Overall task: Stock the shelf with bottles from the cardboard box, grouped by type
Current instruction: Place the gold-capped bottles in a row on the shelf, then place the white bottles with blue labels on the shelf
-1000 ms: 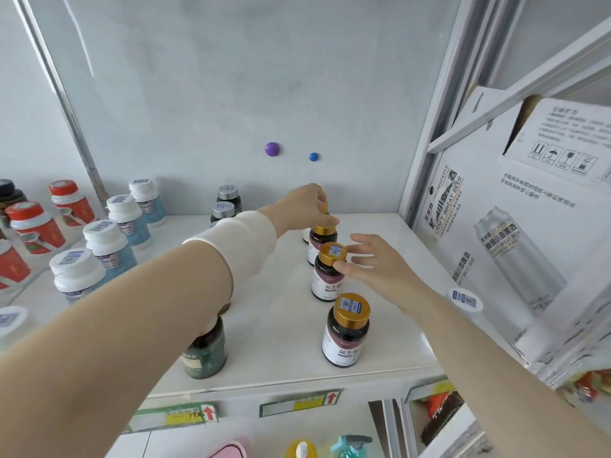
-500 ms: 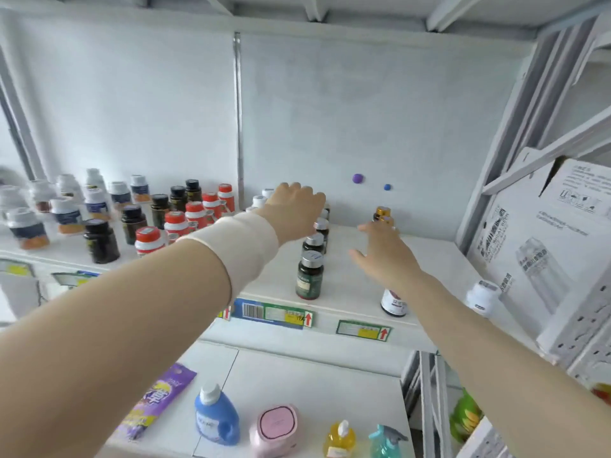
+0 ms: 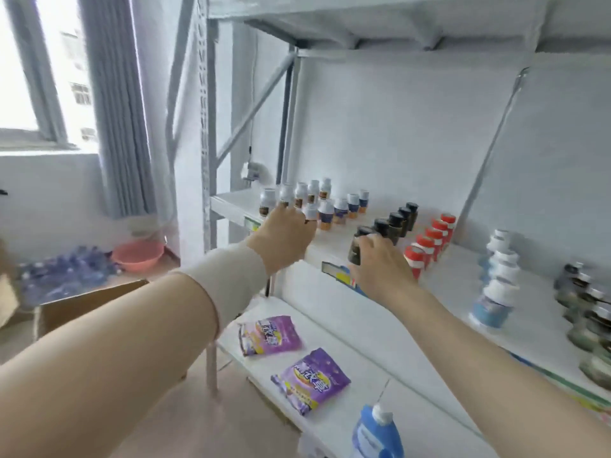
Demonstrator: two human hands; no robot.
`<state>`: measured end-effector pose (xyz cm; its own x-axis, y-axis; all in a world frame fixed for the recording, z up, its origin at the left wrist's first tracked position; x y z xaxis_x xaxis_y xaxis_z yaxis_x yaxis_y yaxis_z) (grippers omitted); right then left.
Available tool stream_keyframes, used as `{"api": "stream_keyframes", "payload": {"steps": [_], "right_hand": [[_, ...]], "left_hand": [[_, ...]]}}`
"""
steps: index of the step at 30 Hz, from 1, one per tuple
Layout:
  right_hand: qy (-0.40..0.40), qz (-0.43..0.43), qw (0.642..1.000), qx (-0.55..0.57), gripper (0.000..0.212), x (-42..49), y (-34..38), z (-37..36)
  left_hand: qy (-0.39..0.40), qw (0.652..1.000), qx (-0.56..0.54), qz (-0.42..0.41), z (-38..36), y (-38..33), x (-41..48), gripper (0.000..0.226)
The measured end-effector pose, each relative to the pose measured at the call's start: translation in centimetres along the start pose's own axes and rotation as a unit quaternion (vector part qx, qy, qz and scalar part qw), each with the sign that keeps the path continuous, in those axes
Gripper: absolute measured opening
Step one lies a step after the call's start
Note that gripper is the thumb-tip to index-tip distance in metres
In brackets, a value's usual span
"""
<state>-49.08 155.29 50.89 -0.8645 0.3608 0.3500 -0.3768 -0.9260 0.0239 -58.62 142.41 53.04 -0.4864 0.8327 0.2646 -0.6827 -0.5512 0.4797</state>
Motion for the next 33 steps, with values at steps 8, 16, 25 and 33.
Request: {"api": "stream_keyframes", "payload": {"steps": [8,16,25,33], "right_hand": [[0.078,0.105,0.991,0.005,0.047,10.6,20.9,-10.2],[0.157,0.196,0.968,0.000,0.048,19.5,34.4,-23.0],[0.252,0.268,0.929,0.030,0.048,30.1,46.0,-37.6],[0.348,0.302,0.887,0.000,0.048,35.3,56.5,-50.6]], "left_hand": [[0.143,0.985,-0.029,0.090,-17.9,17.8,-8.9,0.037],[0.209,0.964,-0.076,0.143,-33.1,28.8,-10.4,0.046],[0.328,0.899,-0.166,0.238,-49.6,39.7,-12.6,0.046],[0.363,0.829,-0.278,0.320,-64.5,45.8,-16.9,0.043]]}}
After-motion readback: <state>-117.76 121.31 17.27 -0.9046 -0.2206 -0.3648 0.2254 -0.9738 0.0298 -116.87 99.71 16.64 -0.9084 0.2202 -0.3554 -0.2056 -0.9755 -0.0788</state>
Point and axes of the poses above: each hand's wrist, its own x-axis towards the middle knuckle, its own z-axis out of the back of the hand, y = z × x, the point moved 3 cm from there along x, towards the middle knuckle, and after that the axes turned 3 degrees about -z, right-handed, at the moved point
